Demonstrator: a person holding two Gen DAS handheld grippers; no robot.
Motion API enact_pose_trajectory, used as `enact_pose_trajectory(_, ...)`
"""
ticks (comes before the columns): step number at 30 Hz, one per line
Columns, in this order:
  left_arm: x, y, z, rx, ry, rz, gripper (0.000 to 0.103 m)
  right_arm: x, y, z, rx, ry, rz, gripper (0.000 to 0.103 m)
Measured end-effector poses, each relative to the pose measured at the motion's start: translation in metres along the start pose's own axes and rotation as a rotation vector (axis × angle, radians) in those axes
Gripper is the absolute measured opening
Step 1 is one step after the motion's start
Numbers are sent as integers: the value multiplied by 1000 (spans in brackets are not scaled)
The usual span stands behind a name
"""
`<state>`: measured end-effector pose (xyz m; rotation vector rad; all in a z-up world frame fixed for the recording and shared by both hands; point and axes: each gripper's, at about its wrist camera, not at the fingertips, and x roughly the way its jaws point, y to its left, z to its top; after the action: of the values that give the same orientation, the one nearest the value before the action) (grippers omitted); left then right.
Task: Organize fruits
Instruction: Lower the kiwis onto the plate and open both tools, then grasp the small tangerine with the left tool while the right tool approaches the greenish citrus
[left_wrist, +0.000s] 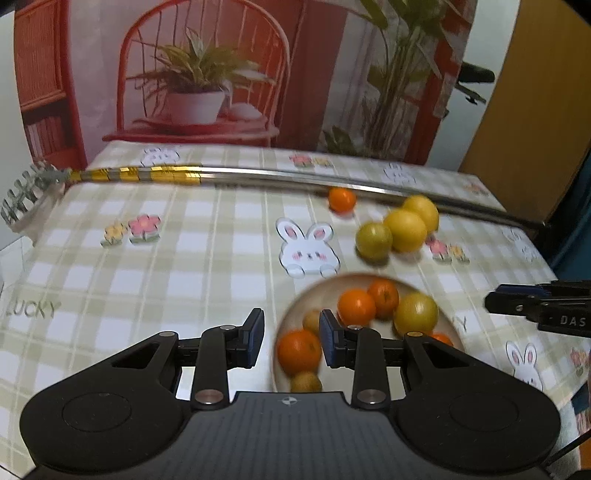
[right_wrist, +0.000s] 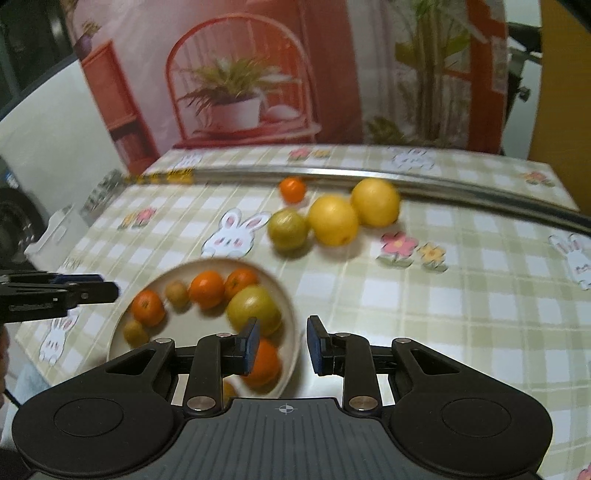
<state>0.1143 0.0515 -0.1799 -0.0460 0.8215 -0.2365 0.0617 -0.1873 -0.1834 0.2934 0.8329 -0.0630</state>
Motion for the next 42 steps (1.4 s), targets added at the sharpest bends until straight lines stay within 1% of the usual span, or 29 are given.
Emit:
enact_pose_trajectory(5, -5, 9, 23, -3, -24, 12, 34, -10, -17, 15, 35, -64, -33, 26)
enact_pose_trajectory(12, -1, 14, 47, -7, -5, 12, 34, -13, -35, 30, 62, -108, -66, 27)
enact_pose_trajectory(16, 5, 12, 58, 17, 20, 3, 35, -12, -40, 31, 74, -111, -64, 27)
enact_pose_trajectory(18, 11, 9, 64, 26, 21, -1, 39, -10, -41, 32, 71, -107, -65, 27)
enact_pose_trajectory(26, 39, -12, 85, 68, 47, -53, 39, -2, -49, 33, 91, -88, -80, 27)
enact_pose_trajectory(34, 95, -29, 114, -10, 121, -85, 39, 11, -61, 36, 114, -78, -100, 27)
enact_pose_trajectory(38, 126, -35, 127, -71, 147, -110, 39, 19, -73, 35, 143, -72, -105, 27)
enact_pose_trajectory(40, 142, -36, 133, -119, 154, -112, 39, 24, -79, 34, 159, -66, -108, 27)
enact_pose_trajectory(42, 157, -39, 138, -160, 158, -87, 39, 30, -85, 31, 174, -54, -106, 27)
